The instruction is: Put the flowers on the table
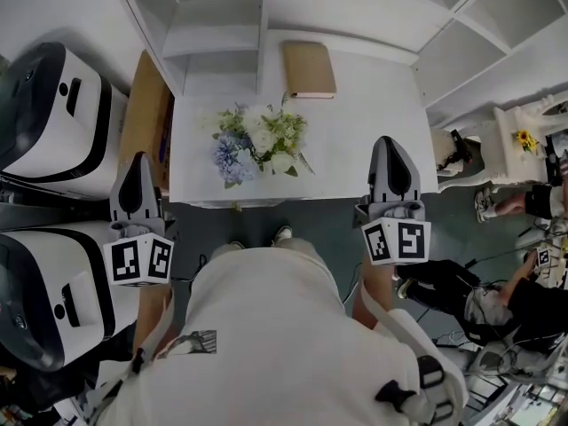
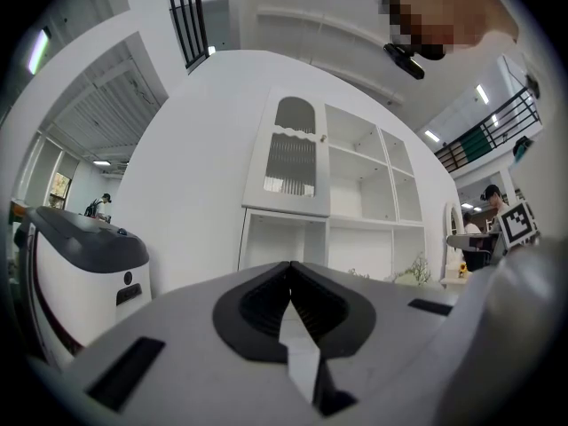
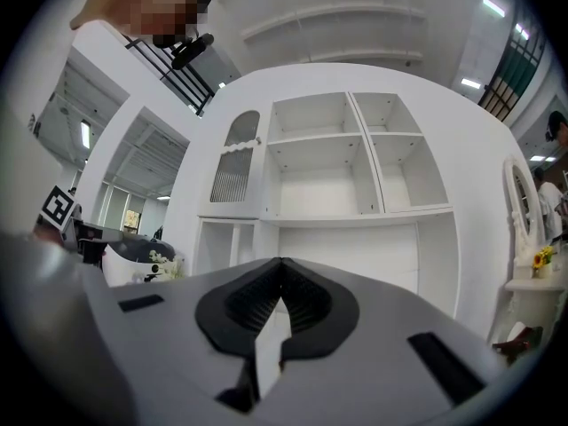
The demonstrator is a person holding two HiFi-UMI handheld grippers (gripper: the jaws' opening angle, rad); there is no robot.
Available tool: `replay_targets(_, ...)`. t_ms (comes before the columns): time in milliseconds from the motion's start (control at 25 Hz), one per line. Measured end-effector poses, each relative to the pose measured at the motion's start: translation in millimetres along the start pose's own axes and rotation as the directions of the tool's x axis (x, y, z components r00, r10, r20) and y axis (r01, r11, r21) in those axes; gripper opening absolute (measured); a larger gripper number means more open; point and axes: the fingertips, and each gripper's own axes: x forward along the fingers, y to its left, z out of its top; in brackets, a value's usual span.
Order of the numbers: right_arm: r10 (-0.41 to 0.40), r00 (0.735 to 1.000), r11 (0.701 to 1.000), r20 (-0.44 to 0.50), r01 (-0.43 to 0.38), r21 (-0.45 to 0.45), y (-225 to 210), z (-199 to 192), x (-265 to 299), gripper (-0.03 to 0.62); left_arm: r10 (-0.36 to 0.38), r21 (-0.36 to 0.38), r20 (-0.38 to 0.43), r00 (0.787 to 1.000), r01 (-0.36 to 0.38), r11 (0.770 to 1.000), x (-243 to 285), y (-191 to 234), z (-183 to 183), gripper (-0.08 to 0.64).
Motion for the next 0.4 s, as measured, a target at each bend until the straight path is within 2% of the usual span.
replay_targets(400, -0.002, 1.000, 1.000, -0.002, 0.002, -0.004, 6.7, -1.2, -1.4, 0.011, -0.008, -0.004, -0.009, 1.000, 0.008, 1.000, -2.2, 4.0, -3.4, 0.015)
